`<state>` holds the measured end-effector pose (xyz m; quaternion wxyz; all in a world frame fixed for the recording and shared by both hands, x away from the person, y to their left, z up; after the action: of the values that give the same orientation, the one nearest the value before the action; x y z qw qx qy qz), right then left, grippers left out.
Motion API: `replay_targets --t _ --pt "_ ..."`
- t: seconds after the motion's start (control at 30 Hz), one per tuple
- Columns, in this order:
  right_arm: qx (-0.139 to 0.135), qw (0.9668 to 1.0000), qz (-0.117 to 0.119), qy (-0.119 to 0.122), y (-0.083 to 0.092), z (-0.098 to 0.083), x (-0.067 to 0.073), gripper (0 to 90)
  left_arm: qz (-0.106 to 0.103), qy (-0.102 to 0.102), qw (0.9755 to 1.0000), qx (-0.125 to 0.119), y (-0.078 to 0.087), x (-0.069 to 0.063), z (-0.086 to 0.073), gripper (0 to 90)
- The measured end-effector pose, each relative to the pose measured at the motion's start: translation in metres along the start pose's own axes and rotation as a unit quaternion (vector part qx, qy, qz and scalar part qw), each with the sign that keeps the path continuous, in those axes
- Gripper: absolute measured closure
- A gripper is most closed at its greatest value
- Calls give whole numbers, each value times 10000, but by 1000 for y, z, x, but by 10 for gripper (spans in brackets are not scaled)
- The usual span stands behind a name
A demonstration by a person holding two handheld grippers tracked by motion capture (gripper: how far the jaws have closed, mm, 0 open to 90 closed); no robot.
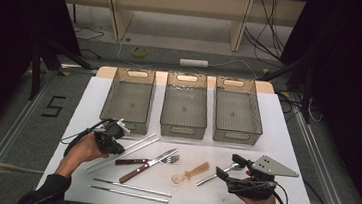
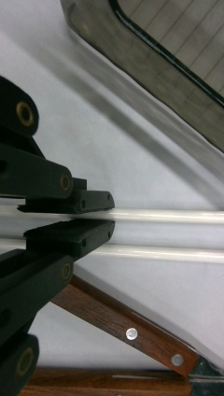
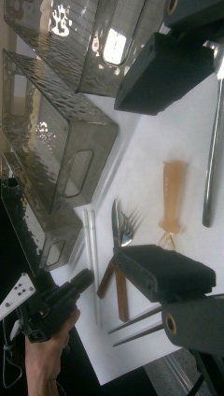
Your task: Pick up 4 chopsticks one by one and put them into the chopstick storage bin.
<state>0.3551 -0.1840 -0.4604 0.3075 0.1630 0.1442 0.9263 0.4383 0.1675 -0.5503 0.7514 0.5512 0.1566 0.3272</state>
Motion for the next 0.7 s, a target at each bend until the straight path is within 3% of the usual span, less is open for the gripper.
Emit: replay_targets --t 0.4,0.7 --pt "19 10000 -2 5 0 0 0 259 53 -250 9996 -151 1 0 0 842" --pt "21 10000 -9 -27 0 -1 0 260 61 49 9988 -489 10 4 4 844"
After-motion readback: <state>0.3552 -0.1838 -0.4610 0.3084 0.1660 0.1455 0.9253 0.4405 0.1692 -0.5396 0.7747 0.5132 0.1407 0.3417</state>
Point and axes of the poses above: each handheld gripper's, and its own axes: y roughly backward along the jaws, z roughly out of its top, x roughly to its left, the point moved 9 cm from there along -y, roughly forward along the jaws, and after that the axes turned 8 degrees about z, right-handed, at the moved point
